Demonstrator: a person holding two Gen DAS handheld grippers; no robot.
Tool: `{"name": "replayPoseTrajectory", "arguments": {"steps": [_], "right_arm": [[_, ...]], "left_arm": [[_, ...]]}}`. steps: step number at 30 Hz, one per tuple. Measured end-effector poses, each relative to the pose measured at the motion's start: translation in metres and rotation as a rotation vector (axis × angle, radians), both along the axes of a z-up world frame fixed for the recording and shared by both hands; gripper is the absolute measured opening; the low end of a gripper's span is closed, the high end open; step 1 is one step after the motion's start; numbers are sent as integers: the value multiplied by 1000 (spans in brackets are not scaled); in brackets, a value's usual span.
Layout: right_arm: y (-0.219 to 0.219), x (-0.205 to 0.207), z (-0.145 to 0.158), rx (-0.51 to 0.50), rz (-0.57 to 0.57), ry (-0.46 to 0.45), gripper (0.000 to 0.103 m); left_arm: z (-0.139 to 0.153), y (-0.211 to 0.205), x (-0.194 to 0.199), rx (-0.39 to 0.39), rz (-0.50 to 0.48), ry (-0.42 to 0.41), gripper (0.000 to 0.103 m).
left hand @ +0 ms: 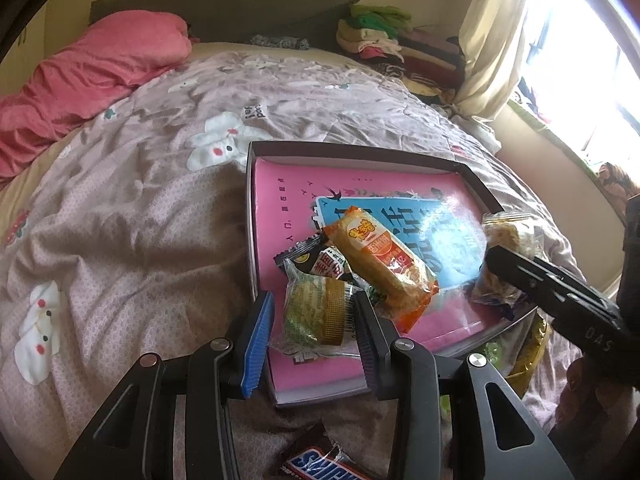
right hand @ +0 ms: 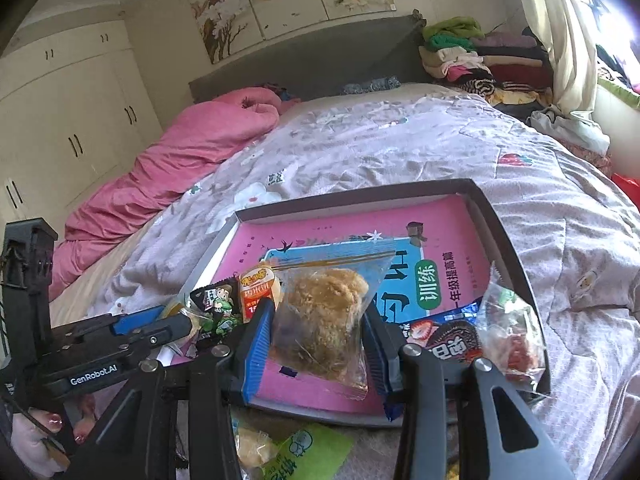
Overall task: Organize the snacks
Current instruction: 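Lower both packs into the tray and open the left and right tools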
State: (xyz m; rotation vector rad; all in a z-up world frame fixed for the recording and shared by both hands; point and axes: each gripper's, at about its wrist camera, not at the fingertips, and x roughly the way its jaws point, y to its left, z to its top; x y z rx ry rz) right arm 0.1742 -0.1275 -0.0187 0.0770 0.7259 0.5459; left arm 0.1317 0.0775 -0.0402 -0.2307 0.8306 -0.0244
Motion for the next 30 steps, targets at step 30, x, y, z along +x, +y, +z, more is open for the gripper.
{"name": "replayPoseTrajectory", "arguments": {"steps": [30], "right_arm": [[20,-2,-30,-114,12,73,43]], "left_arm": [[-9,-8,7,-25,-55,24,41]]}}
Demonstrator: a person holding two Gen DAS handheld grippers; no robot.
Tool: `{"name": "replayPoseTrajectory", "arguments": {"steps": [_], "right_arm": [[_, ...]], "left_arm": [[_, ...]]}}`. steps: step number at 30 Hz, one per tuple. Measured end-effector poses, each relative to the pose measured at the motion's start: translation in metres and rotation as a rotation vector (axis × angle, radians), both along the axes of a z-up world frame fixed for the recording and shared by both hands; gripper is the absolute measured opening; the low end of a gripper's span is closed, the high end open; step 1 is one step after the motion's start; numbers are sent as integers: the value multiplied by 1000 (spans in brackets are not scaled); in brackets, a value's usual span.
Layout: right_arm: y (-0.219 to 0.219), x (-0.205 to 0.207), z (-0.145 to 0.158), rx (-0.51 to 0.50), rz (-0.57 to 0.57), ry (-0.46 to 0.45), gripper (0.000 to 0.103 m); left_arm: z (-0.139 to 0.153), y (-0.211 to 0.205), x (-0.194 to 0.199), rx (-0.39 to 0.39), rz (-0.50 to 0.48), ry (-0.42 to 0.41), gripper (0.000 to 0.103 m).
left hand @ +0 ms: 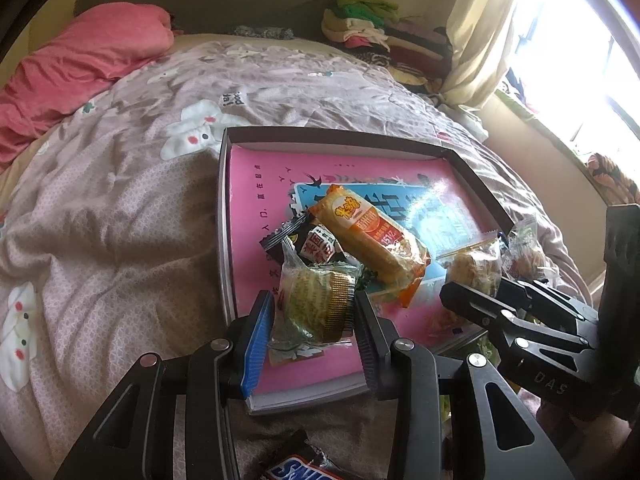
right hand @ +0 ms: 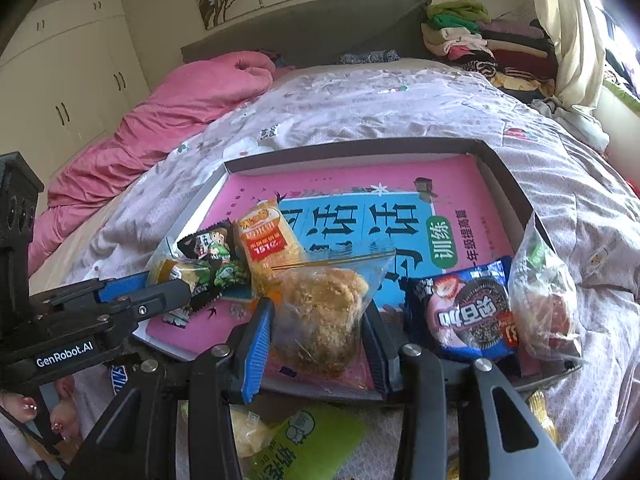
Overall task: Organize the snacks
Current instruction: 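Lower both packs into the tray and open the left and right tools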
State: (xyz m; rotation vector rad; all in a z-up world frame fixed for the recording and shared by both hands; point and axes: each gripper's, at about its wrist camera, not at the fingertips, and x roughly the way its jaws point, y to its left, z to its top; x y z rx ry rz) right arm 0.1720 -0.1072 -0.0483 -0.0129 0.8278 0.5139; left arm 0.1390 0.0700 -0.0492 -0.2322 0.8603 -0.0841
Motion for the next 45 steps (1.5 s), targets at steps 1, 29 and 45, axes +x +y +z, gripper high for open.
{"name": "replayPoseTrajectory", "arguments": {"steps": [1,29,45], "right_arm": [[0,-1,0,-3,-1,1,43],[-14,-11,9,4,-25,0,44],[-29,-11,23,41,-46,-22,46]], "left_arm": [[0,0,0,-2,1,2,41],[4,-5,-9,-5,-16,6,46],[11,0,-11,6,7,-7,65]]}}
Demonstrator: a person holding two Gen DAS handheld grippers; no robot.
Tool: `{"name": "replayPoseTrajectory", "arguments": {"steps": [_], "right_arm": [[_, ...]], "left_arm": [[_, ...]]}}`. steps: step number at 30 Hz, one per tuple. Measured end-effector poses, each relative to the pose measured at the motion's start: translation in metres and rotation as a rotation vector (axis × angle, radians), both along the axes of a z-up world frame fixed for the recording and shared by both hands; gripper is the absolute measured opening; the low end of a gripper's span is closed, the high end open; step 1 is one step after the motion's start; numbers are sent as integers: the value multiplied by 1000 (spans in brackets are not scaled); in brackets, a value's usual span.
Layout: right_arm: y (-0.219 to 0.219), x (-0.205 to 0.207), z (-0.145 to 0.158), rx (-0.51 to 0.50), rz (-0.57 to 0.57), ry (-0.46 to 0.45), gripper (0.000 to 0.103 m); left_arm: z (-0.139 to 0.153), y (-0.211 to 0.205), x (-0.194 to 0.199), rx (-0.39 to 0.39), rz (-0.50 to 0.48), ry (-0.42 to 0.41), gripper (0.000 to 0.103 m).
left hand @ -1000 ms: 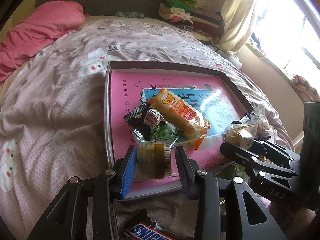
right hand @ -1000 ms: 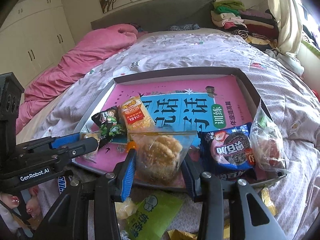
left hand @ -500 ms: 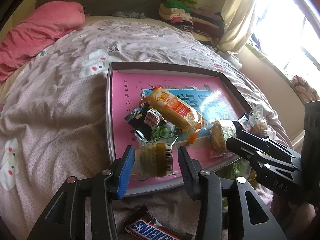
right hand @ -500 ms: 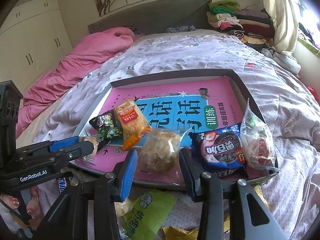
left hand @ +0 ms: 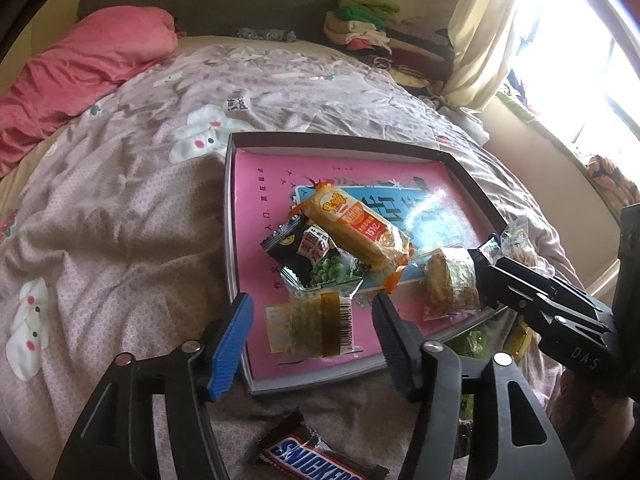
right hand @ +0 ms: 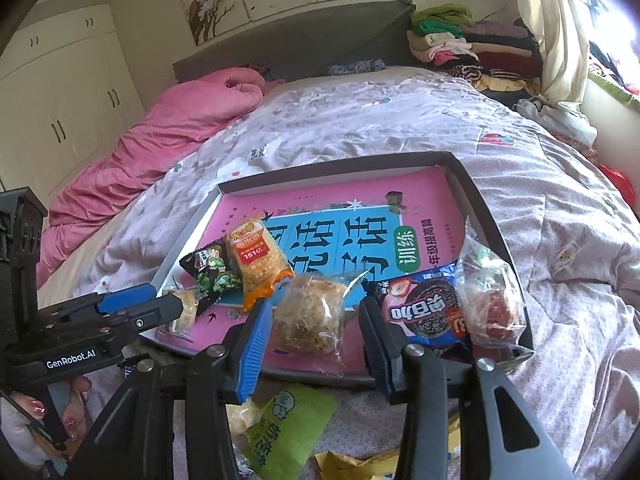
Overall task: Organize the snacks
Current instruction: 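Lower both packs into the tray and open the left and right tools, then withdraw both open tools from the tray toward the remaining snacks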
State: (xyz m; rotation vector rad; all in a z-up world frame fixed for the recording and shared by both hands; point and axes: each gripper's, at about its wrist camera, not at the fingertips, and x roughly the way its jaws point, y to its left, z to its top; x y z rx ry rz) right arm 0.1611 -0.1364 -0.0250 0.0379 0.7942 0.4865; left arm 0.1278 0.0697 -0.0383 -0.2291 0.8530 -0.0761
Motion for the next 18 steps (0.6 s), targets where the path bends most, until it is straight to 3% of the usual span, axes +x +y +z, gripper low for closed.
{"name": "replayPoseTrajectory", "arguments": {"steps": [6,10,18], "right_arm": [[-5,-4,6,-3,2,-17,47],[-7,-6,11,-3,11,-31,50],[-15,-12,22,13,14,-48,55]], "left_arm": [[7,2,-5,-10,-5,-25,67],[13,1,-8,-17,-7,-43,74],[27,6,-15,-19,6,-86,75]]}}
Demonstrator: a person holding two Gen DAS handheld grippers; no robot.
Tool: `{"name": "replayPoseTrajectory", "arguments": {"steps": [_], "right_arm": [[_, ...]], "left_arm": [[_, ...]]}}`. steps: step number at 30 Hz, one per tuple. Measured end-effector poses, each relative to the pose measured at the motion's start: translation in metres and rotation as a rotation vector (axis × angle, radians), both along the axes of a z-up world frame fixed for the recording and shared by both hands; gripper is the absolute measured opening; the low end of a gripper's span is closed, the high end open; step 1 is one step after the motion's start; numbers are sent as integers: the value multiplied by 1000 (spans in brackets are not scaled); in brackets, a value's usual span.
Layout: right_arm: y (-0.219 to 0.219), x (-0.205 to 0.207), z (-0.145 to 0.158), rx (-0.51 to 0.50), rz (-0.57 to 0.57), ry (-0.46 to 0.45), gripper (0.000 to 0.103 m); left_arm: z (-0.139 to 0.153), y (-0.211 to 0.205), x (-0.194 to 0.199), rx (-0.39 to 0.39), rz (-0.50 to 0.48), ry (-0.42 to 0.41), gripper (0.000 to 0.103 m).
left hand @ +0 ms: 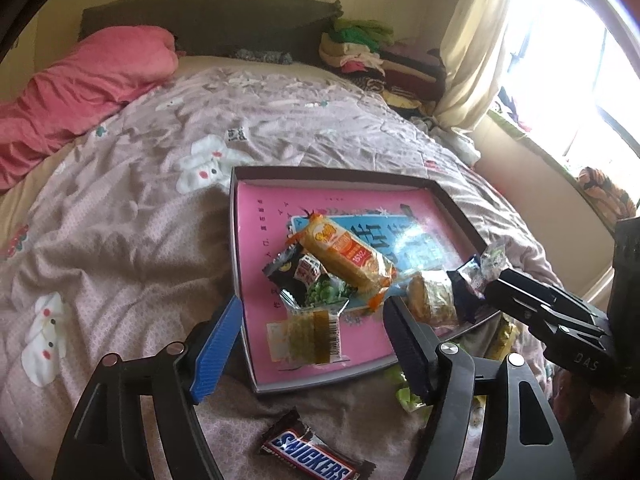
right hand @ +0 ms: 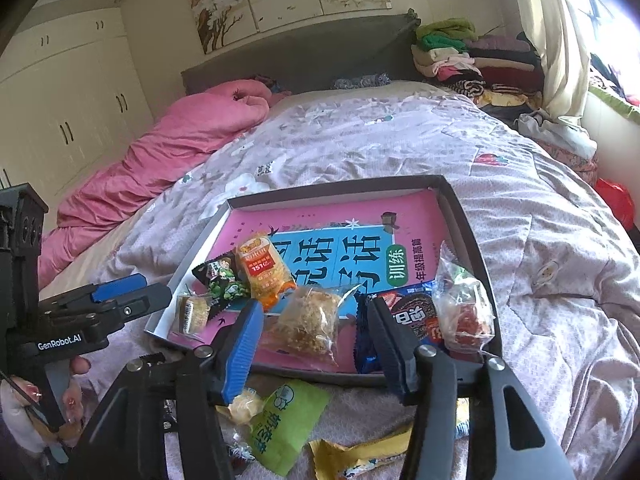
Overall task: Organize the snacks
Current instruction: 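Withdraw both open tools from the tray toward the remaining snacks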
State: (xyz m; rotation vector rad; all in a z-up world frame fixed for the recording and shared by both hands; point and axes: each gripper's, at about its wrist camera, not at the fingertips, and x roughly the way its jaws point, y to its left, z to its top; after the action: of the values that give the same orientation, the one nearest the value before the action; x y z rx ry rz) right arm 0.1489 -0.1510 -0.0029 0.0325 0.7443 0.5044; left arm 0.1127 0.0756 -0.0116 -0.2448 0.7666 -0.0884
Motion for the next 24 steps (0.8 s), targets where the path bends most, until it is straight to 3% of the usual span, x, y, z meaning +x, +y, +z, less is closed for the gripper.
{"name": "replayPoseTrajectory", "arguments": {"steps": [11,24], "right_arm": [[6,-22,6,9,60,16,58],[19,-56,-9,-40,148,58,58]], "left_arm": [[3,4,-9,4,1,6,76],[0,10,-26,35,38,35,76]]}}
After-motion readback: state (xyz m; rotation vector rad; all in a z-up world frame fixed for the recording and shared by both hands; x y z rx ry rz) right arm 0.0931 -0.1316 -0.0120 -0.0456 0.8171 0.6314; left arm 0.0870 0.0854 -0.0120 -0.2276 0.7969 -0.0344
